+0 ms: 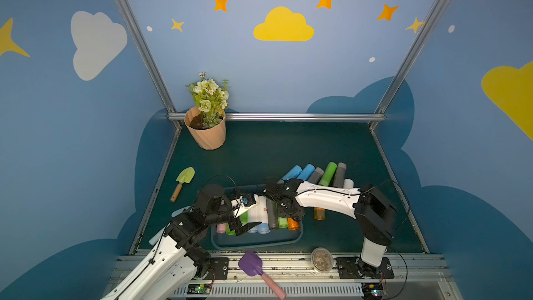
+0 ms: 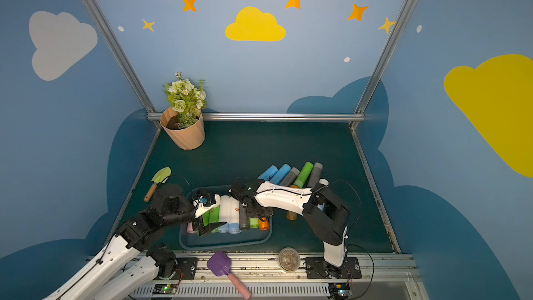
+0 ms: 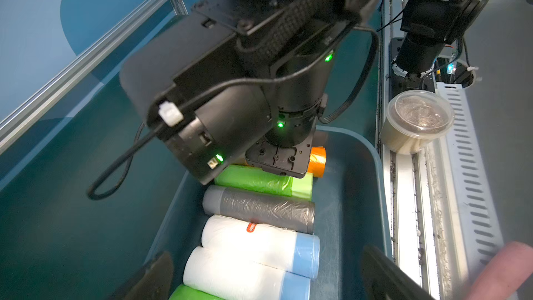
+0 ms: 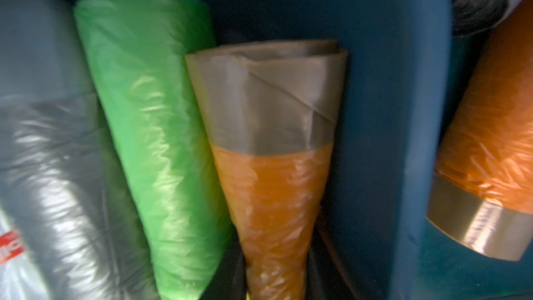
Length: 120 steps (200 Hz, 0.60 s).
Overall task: Put the roll of trash bags into the storage box
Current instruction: Place the roll of trash bags in the storage box.
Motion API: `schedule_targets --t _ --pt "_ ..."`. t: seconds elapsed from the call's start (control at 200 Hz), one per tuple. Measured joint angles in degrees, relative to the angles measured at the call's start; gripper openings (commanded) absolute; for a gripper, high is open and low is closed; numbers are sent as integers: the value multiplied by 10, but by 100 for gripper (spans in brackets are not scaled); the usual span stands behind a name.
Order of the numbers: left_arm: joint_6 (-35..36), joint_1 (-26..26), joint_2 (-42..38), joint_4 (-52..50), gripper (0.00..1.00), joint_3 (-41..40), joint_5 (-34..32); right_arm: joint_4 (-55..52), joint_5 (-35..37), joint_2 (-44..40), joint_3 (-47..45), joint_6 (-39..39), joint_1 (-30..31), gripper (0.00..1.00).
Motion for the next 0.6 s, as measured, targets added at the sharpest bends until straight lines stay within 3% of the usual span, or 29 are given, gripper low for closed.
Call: schedule_targets --t 0.12,0.601 --pt "0 0 0 0 100 0 0 -8 4 -2 0 -1 0 39" --pt "0 0 3 0 100 0 5 -51 27 -6 44 -9 1 41"
